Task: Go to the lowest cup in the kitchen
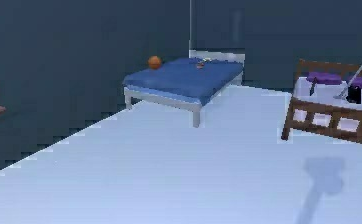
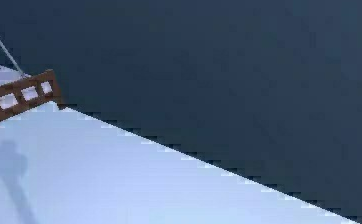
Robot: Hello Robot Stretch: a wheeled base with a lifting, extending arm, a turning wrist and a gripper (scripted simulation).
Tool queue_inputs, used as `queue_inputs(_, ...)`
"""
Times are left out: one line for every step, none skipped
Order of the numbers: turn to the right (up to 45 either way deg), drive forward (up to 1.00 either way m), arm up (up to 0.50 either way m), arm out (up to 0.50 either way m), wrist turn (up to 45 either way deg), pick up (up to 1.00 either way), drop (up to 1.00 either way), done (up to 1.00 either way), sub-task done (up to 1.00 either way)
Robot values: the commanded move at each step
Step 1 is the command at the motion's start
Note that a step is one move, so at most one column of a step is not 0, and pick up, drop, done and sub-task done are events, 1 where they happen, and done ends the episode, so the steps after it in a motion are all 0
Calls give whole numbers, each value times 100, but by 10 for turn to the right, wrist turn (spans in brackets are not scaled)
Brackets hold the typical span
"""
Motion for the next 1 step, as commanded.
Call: queue_inputs(-450, 0, 0, 0, 0, 0, 0, 0, 0)
